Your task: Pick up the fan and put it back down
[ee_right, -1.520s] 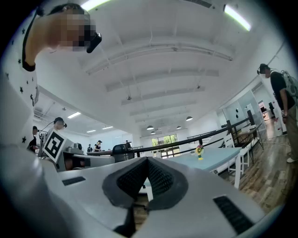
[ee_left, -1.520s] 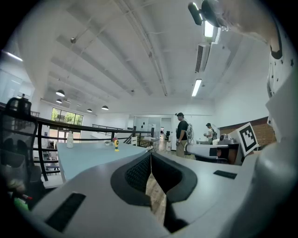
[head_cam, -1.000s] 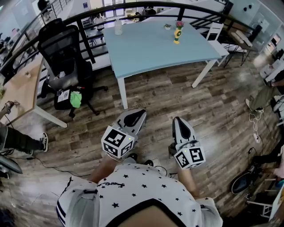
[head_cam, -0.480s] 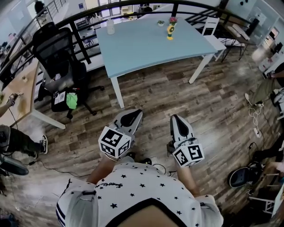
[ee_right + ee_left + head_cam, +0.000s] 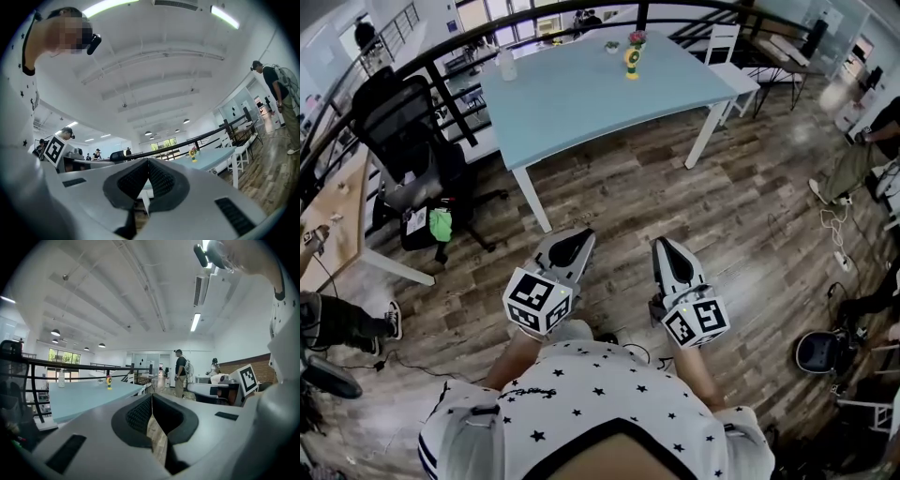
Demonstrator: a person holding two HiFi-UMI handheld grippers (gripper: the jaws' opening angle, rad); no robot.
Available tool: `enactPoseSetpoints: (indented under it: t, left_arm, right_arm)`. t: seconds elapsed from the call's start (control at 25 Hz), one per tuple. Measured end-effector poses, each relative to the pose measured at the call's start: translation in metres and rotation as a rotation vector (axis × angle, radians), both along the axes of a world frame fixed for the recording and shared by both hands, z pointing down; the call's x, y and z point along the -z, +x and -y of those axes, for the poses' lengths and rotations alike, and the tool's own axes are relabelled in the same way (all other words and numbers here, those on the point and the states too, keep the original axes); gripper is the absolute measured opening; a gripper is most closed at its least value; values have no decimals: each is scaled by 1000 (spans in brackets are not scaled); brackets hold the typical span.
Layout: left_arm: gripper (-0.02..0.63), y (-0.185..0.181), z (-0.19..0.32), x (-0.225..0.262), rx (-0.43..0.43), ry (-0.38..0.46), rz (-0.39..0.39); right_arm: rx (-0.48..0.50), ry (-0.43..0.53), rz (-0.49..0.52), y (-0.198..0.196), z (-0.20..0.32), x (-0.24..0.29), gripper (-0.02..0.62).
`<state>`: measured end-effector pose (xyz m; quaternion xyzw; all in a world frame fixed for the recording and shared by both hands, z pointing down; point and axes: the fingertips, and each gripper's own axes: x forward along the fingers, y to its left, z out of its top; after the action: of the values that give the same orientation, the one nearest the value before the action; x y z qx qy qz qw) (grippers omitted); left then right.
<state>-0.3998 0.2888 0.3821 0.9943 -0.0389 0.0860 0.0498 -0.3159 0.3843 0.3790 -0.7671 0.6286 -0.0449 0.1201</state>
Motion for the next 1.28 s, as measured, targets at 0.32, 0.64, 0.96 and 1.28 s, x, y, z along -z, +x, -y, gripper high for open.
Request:
enactPoseSetpoints:
  t: [0.32,0.64,0.96,1.28]
  left_arm:
    - [29,20,-15,-9,-43,-11,16]
    - [29,66,-14,-18,-119,-38,5]
    - [29,125,2,-16,-206,-32,-15]
    - [29,171,33,-13,-268,-49,-42]
  right_arm:
    - [-32,-11,17,15,-16,-9,8]
    - [-105,-27,7,51,-23,-12,15]
    - [-188,-49,-12,94,-14,-10,25]
    - [-219,-62,-13,133,21,-5,32]
